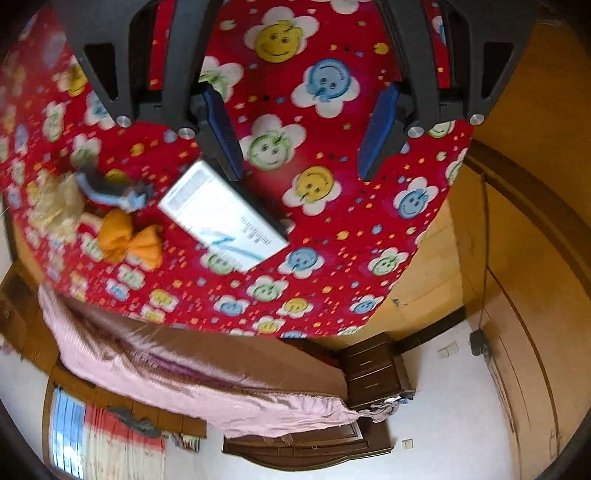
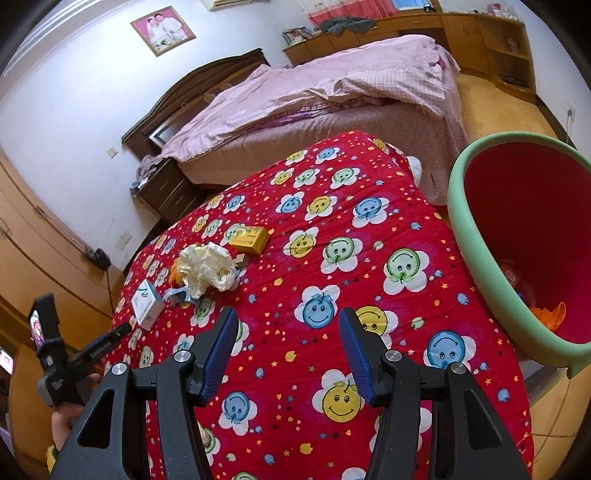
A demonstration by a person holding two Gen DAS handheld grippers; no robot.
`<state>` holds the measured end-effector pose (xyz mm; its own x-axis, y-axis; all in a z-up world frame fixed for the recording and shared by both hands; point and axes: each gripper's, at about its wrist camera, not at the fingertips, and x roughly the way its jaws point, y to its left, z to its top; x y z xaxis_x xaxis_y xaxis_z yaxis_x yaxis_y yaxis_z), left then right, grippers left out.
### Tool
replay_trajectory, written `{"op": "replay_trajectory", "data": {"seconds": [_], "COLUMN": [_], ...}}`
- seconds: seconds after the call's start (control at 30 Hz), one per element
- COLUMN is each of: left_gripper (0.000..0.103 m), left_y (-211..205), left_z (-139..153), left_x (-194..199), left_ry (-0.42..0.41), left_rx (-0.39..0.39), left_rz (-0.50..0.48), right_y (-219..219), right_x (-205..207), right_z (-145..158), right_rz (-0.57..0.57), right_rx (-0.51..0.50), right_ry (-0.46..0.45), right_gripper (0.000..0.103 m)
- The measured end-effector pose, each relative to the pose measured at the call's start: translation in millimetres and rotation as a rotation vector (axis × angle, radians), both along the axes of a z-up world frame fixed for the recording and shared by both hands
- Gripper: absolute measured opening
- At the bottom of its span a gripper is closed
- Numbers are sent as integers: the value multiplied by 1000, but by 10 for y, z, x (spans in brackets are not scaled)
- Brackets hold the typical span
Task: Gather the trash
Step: 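Grasp the white medicine box with the left tool while the right tool grasps the crumpled plastic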
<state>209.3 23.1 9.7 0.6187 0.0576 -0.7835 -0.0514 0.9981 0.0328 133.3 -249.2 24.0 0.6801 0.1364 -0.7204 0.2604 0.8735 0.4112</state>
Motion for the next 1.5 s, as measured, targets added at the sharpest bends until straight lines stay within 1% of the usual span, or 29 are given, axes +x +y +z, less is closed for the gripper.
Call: {"op": "replay_trajectory", "data": {"seconds": [0.07,0.13,0.2,0.33,0.4,0.47,0.57,0.63,0.7,0.8,0.93,1.03,1.07,1.13,1.2,1.3,1.5], "left_gripper": [64,64,64,64,64,64,65,65,65,65,65,65,64,58,55,55,54], "left_y": [-32,-89,-168,-273,-320,-354,-406,-459,-526,-575,-537,-526,-526,-517,-468,-393,-341], "left_z": [65,108,107,7,-51,-93,-133,-173,-241,-262,-277,-274,-269,-252,-231,-233,-239], "left_x": [4,44,130,313,400,459,521,556,586,574,565,544,535,508,472,424,344], "left_ry": [-17,-27,-13,30,43,46,40,48,72,48,41,42,42,37,29,13,-46], "left_rx": [-36,-54,-63,-106,-105,-101,-119,-126,-105,-78,-98,-85,-83,-80,-106,-155,-211], "left_rz": [-4,-7,-1,27,51,67,81,70,50,25,22,-22,-40,-80,-96,-99,-99], "right_y": [-3,-2,-4,-31,-50,-70,-83,-73,-50,-15,21,40,50,68,97,152,333], "right_x": [8,17,15,7,-6,-11,-5,6,14,30,48,67,76,98,125,184,422], "right_z": [-16,-30,-47,-80,-97,-116,-137,-148,-157,-177,-197,-207,-207,-202,-169,-129,-121], "right_rz": [1,2,4,-13,-21,-24,-22,-15,-2,16,28,34,37,42,45,53,79], "right_rx": [1,2,5,-3,-4,1,1,-1,-9,-15,-18,-21,-24,-28,-38,-62,-88], "right_ry": [5,9,11,18,20,23,28,28,27,28,35,41,44,48,47,43,38], "right_gripper": [58,58,58,58,58,58,58,58,58,58,58,58,58,58,58,58,58]}}
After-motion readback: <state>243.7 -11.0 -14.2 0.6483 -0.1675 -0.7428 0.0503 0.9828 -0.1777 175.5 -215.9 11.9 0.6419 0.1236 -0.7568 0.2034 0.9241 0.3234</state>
